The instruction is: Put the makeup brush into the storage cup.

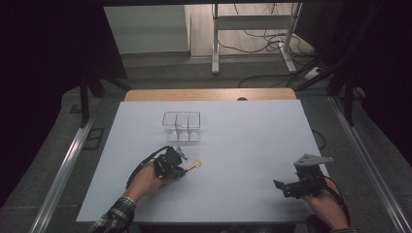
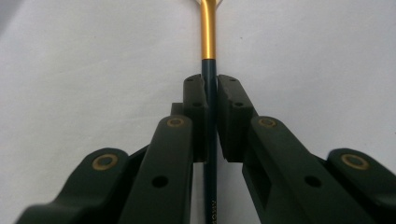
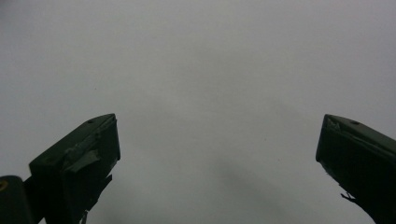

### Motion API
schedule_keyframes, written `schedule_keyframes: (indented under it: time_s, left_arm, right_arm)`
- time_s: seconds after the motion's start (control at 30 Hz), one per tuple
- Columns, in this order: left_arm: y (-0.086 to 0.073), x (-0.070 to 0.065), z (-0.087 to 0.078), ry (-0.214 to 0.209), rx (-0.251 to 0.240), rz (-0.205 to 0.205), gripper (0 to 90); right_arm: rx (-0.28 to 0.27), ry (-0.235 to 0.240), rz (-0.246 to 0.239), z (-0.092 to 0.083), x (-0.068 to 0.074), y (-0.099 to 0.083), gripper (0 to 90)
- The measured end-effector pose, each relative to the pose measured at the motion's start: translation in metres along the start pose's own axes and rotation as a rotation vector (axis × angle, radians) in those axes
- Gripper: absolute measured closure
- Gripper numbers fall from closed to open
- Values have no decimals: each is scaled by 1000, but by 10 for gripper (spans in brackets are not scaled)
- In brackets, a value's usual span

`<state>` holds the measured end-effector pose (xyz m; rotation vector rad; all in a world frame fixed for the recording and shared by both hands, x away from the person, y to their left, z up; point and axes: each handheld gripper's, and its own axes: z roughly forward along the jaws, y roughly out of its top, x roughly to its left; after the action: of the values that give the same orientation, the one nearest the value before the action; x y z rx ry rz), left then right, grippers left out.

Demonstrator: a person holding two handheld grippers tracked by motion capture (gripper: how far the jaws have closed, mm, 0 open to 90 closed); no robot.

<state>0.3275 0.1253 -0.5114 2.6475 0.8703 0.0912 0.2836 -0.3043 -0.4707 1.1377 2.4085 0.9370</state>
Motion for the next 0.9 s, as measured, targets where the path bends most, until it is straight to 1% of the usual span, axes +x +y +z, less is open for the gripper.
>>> schedule_keyframes:
  time_s: [0.23,0.4,0.6,0.9]
  left_arm:
    - [-1,2,0,-13,-8,-26,832]
    - [-1,3,0,-25,-18,-57,831]
    - [-1,2,-2,-13,-20,-60,831]
    - [-3,4,-13,-6,-88,-79,831]
  right_arm:
    - [0,1,-1,0,0,0,0]
    - [-2,1,-1,0,0,0,0]
    - [-2,1,-1,0,0,0,0]
    - [-3,2,-3,-1,0,0,0]
